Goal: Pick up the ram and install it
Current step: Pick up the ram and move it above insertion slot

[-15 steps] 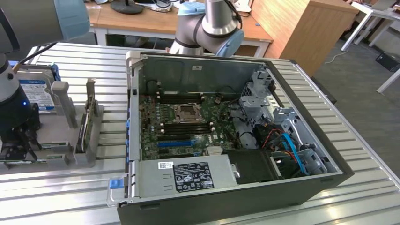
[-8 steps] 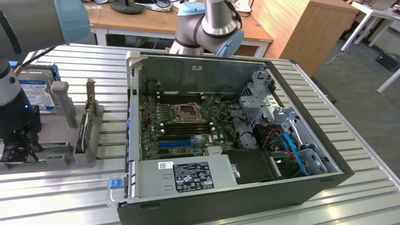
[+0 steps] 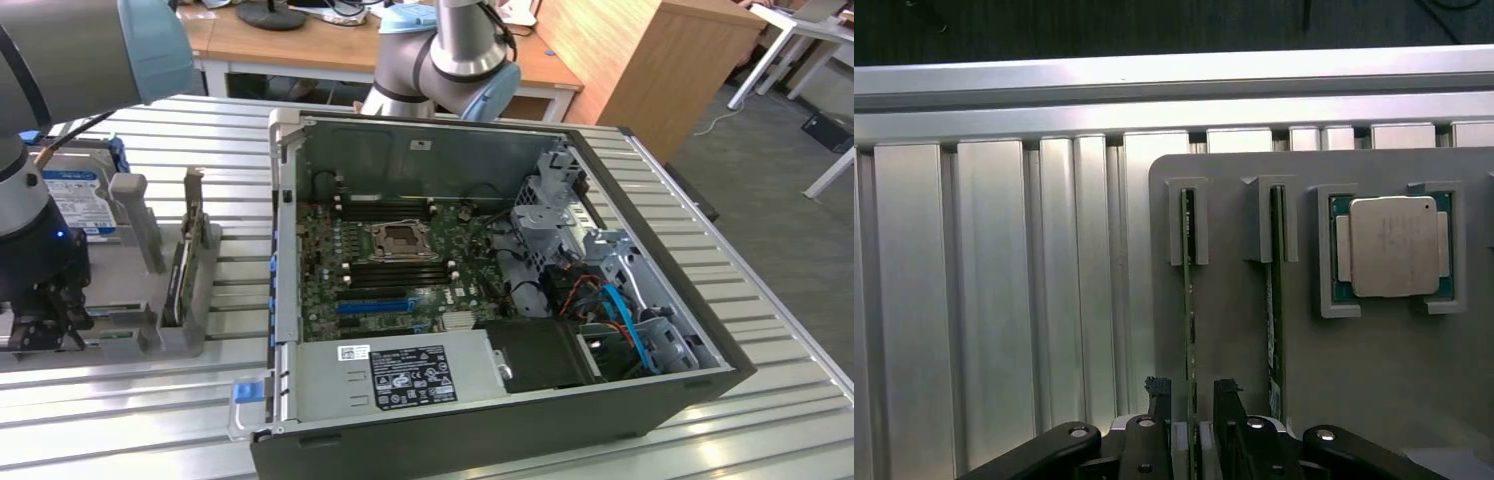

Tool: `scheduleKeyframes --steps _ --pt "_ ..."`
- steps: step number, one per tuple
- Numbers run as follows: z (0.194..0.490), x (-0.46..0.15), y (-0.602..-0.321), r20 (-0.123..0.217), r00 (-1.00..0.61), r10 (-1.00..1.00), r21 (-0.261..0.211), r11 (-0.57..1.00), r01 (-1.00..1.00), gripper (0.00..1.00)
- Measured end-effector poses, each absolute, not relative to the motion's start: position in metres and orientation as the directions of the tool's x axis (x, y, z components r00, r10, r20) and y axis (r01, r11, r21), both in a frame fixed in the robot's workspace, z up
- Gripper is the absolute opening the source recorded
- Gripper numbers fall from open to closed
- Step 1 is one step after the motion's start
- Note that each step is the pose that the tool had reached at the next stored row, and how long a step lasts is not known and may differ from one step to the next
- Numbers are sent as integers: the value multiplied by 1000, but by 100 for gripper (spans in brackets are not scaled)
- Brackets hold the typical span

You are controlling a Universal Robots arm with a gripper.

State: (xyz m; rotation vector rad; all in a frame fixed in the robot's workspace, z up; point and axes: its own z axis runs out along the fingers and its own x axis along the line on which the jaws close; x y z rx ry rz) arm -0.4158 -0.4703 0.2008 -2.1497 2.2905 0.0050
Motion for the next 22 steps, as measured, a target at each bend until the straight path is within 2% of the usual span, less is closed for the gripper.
scheduleKeyframes --steps 22 --pt "201 -416 -470 -2 -63 -998 2 63 -998 31"
